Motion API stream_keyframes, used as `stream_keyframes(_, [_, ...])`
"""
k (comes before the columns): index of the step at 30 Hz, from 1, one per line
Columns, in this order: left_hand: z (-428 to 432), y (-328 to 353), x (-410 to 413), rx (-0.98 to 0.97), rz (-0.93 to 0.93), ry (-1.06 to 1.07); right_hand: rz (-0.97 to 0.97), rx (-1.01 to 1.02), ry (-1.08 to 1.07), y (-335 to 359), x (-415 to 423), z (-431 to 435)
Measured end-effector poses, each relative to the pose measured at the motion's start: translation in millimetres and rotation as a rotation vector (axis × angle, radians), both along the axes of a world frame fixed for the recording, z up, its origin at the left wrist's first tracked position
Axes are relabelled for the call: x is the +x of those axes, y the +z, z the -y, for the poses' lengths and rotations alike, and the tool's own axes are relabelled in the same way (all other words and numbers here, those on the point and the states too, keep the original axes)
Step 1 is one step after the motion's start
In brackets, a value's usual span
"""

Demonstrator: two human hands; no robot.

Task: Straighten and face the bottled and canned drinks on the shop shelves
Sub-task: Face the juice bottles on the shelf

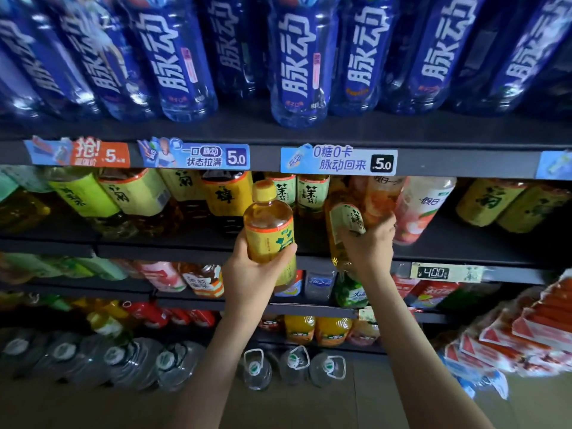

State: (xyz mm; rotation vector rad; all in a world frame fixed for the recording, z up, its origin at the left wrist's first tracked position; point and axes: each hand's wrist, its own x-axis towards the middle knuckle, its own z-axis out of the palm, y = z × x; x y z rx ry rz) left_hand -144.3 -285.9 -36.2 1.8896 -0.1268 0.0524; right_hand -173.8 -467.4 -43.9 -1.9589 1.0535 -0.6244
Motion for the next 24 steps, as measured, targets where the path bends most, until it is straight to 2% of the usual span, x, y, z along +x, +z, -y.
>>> stream_keyframes(4, [9.1,4.0,4.8,-0.041,-0.058,-0.061,-0.399,-0.162,0.163,0.9,11.5,6.0])
stream_keyframes(8, [16.8,13.2,8.0,-0.077,-0.156,-0.158,-0.531,-0.033,0.217,11.3,19.8,10.8])
stream_keyframes(10, [17.7,17.3,10.2,-0.118,-0.216,-0.201,-0.456,0.142,0.183,16.6,13.4,13.7])
stream_keyframes(13, [17.3,23.4,13.8,-0.146,-0.256,-0.267,-0.183,0.586,0.073,15.6,-4.3,9.4])
stream_keyframes(14, [17.1,24.5,15.1,-0.153,-0.263,-0.284,-0.109,0.66,0.067,11.1,-10.1,6.3])
stream_keyframes(16, [15.4,25.9,17.1,-0.151,-0.264,-0.323,-0.026,0.633,0.086,1.5,-19.2,-3.3])
stream_keyframes(20, [10.2,16.8,15.7,-0.127,-0.236,-0.348,0.101,0.341,0.08,-11.3,-23.1,-22.7])
stream_keyframes(24, [8.1,10.3,10.3,-0.101,-0.177,-0.305,0.254,0.202,0.02,-12.2,-10.3,-33.9])
